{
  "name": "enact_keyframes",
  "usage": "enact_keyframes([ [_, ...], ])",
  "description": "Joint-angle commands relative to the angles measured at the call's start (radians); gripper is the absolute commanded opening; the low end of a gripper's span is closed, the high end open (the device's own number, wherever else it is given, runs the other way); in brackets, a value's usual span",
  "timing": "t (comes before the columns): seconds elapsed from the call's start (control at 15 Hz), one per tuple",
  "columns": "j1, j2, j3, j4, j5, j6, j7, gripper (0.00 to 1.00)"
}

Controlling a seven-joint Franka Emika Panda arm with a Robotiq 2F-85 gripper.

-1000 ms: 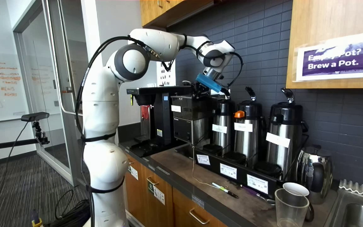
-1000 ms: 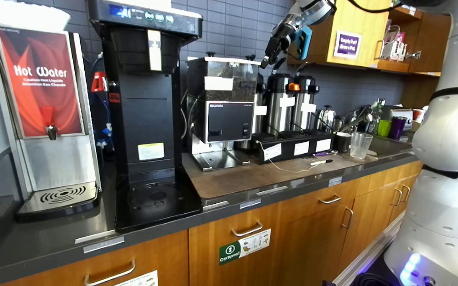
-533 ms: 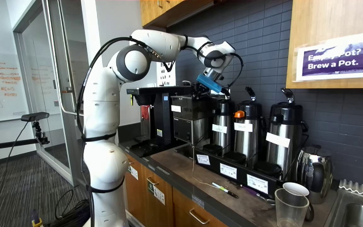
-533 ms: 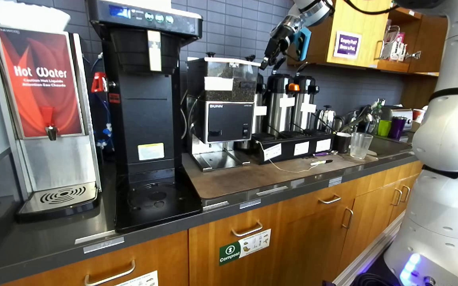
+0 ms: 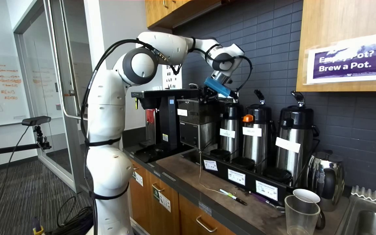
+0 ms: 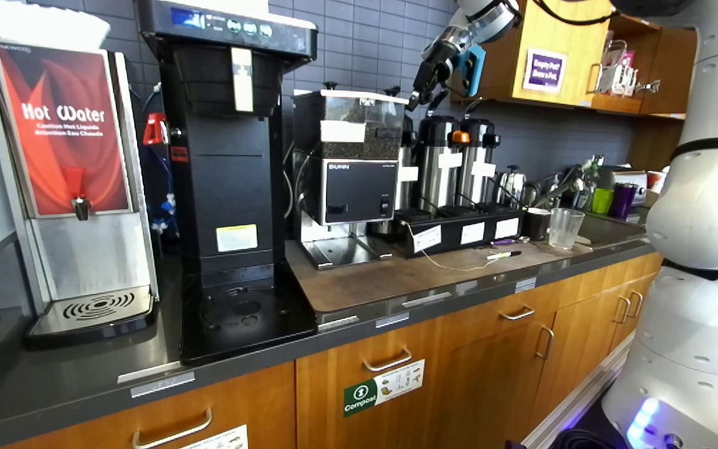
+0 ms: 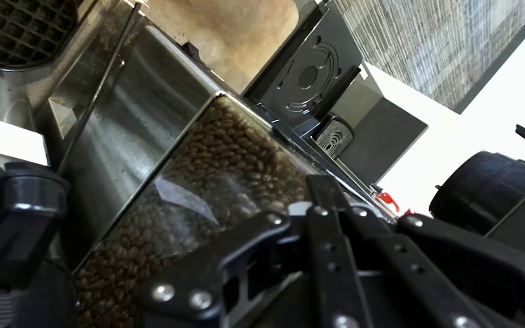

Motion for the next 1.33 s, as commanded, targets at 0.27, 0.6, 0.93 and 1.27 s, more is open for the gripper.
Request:
enact_keyframes([
  [0.27, -0.004, 0.026, 0.023, 0.052, 0.012, -0.028, 0.018, 0.00],
  [0.6, 0.000, 0.004, 0.027, 0.045, 0.004, -0.029, 0.013, 0.00],
  [0.93, 0.008, -0.023, 0.035, 0.034, -0.036, -0.017, 0.023, 0.00],
  [1.27, 0.013, -0.056, 0.047, 0.030, -0.080, -0.012, 0.015, 0.00],
])
